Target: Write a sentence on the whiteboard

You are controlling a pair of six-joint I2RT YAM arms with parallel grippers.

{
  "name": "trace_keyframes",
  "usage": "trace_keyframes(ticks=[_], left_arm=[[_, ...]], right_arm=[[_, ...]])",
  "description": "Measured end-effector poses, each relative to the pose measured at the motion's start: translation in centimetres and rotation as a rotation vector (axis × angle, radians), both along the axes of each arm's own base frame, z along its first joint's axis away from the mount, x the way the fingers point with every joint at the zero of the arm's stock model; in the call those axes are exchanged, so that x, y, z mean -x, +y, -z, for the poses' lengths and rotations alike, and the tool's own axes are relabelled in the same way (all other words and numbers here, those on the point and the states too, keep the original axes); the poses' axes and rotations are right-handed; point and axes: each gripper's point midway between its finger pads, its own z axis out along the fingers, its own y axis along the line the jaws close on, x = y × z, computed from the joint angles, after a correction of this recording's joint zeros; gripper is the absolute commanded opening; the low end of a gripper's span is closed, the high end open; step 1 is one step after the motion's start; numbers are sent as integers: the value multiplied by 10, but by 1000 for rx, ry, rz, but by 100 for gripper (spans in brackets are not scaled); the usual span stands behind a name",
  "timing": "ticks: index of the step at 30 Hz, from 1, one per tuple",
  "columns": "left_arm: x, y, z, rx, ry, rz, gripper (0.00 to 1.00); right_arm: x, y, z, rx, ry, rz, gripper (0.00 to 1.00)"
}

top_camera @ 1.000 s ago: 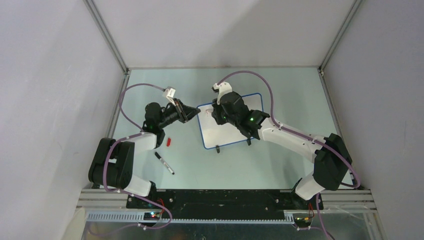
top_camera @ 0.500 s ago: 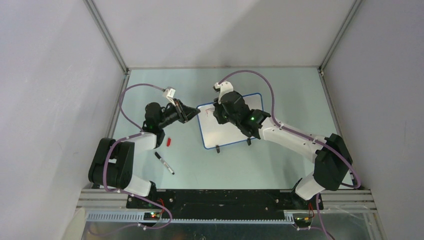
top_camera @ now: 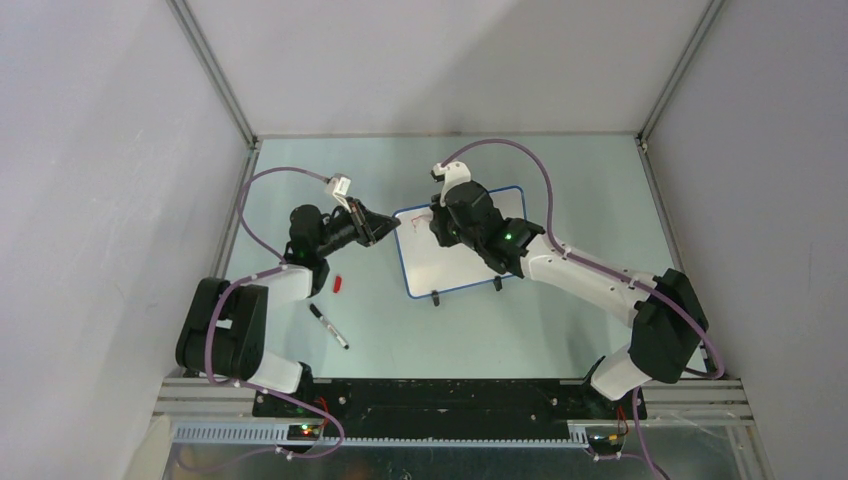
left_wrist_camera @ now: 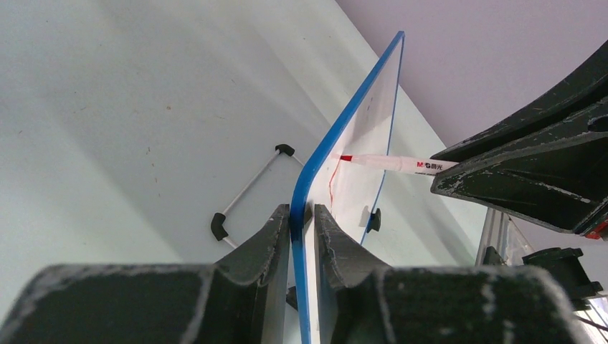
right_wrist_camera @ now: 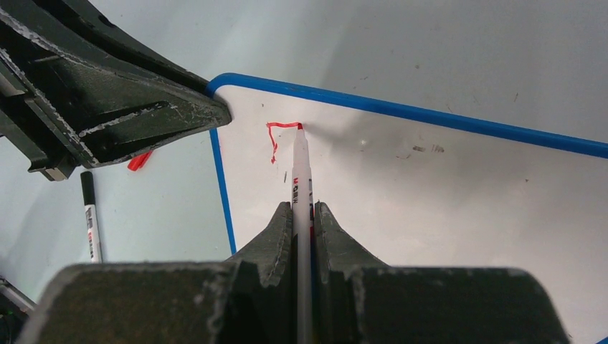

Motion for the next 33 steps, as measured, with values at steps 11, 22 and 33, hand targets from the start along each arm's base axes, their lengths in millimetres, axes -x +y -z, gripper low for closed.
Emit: trace_keyframes(ticks=[11,22,33], left_arm=[[0,0,1,-10,-5,1,21],[1,0,1,-16,-12,3,21],[3,-4,1,-16,-12,13,21]], right_arm=[[4,-5,7,3,16,7,0],[9,-4,12,0,33,-17,0],[12,2,11,-21,40,-49,0]])
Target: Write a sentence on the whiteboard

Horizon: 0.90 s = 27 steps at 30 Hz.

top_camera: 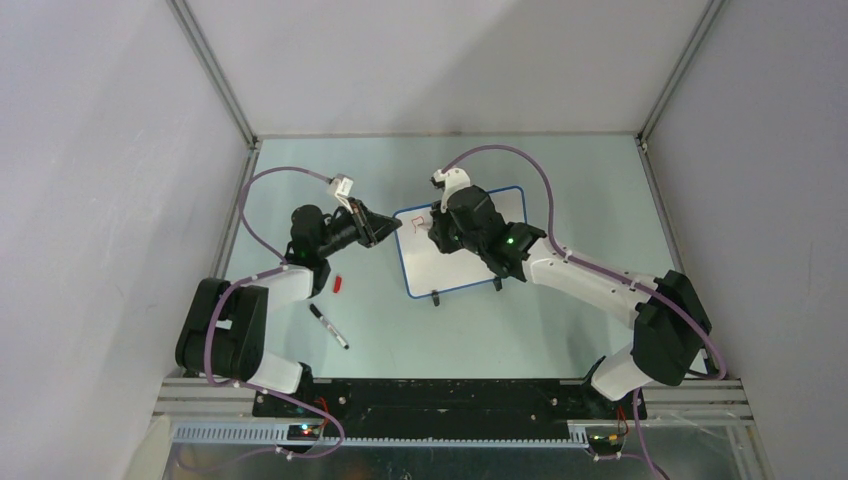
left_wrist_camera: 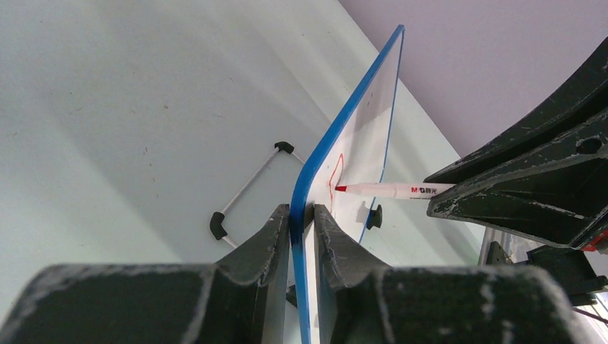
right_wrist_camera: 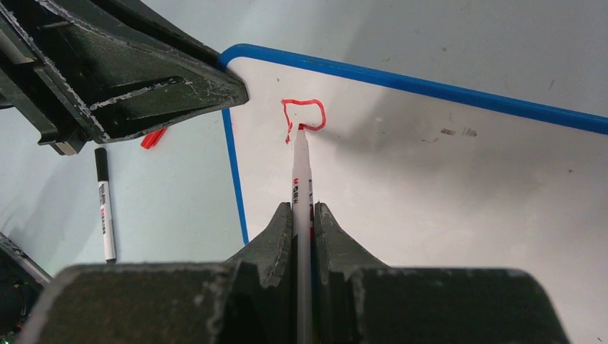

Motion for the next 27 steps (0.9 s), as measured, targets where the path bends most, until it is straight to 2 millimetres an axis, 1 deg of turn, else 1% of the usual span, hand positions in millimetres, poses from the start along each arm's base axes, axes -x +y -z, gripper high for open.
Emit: trace_keyframes(ticks=[12,27], left_arm=[[-1,0,1,-2,2,-6,21],[-2,1,2,-8,-1,-13,21]], right_arm=[[2,6,4,-7,14,-23,0],[0,2,5,6,11,-3,0]])
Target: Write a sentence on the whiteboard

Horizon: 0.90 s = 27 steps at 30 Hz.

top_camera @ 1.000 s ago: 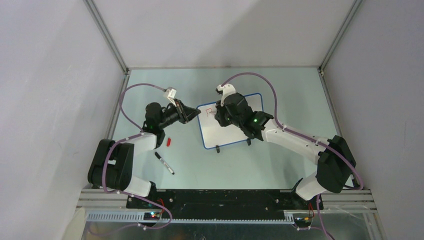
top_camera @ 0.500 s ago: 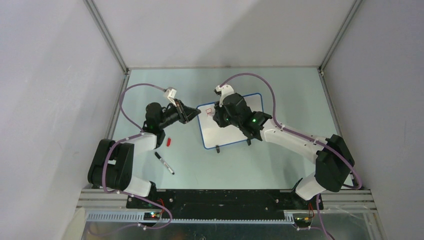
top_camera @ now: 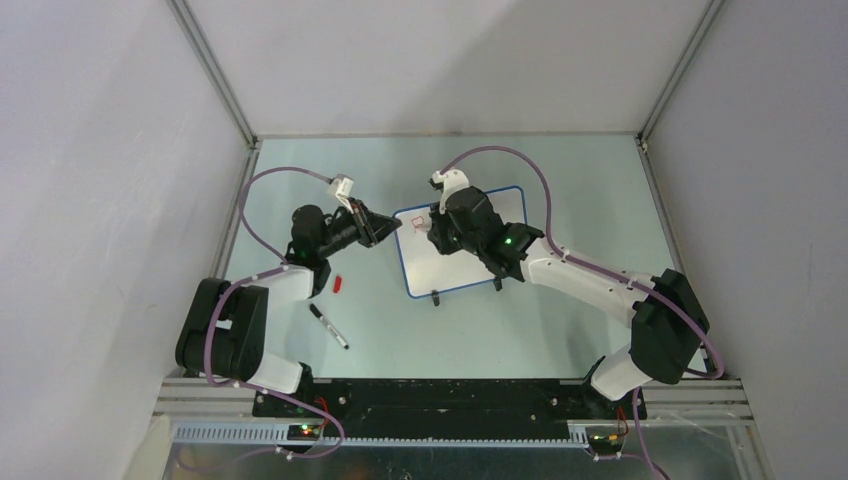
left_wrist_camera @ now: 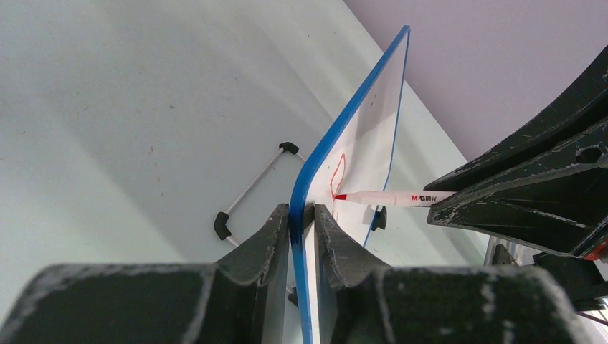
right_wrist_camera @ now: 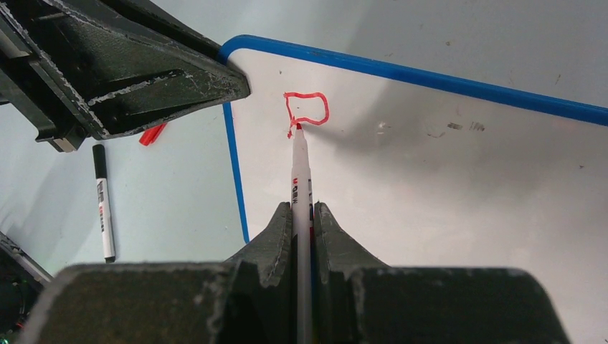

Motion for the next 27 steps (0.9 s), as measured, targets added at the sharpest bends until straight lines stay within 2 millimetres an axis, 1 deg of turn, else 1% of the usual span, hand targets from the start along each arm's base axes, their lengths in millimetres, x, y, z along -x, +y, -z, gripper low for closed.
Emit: trace_keyframes(ticks=[16,27], left_arm=[[1,0,-1,-2,0,0,21],[1,0,-1,-8,-3,-1,21]], right_arm=[[-4,-10,-4,2,-5,34,0],[0,-16,1,10,3,37,0]])
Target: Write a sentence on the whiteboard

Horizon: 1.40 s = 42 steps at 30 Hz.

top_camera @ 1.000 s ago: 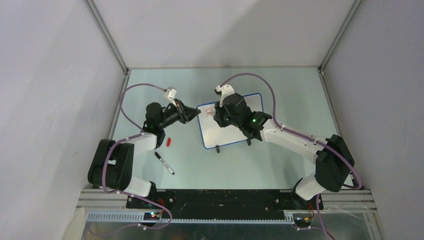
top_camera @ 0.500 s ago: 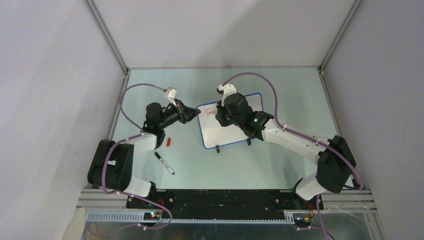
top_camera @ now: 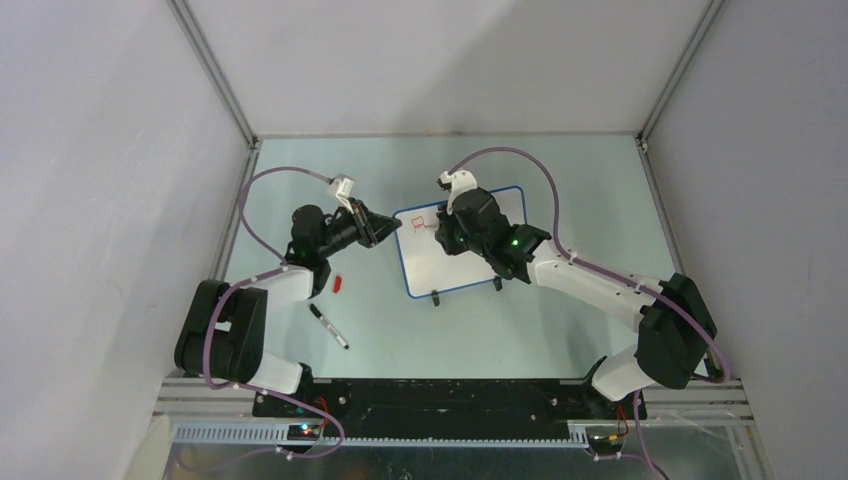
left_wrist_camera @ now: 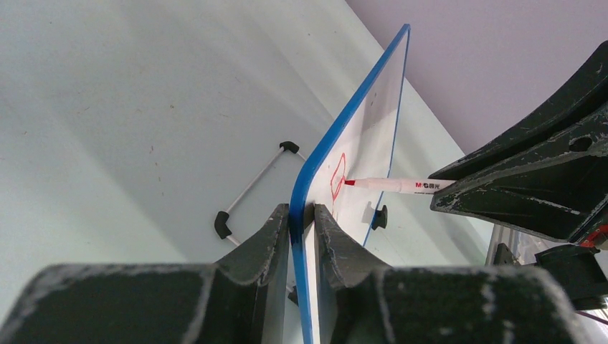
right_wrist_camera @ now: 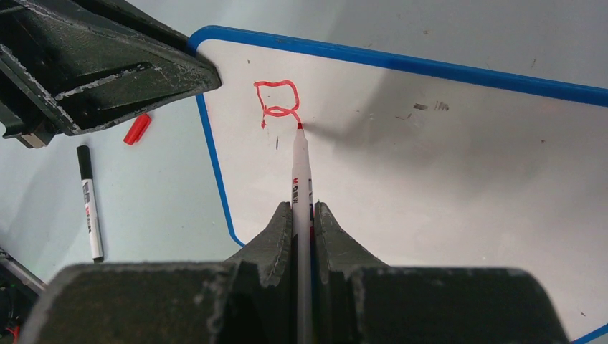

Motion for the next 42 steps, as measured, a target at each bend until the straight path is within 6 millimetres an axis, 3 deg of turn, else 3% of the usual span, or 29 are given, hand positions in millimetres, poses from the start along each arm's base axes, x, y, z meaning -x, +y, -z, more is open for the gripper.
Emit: trace_keyframes(ticks=[42], left_arm=[[0,0,0,-6,-2,-2,21]], right_arm=[[14,21,12,-4,29,-78,0]])
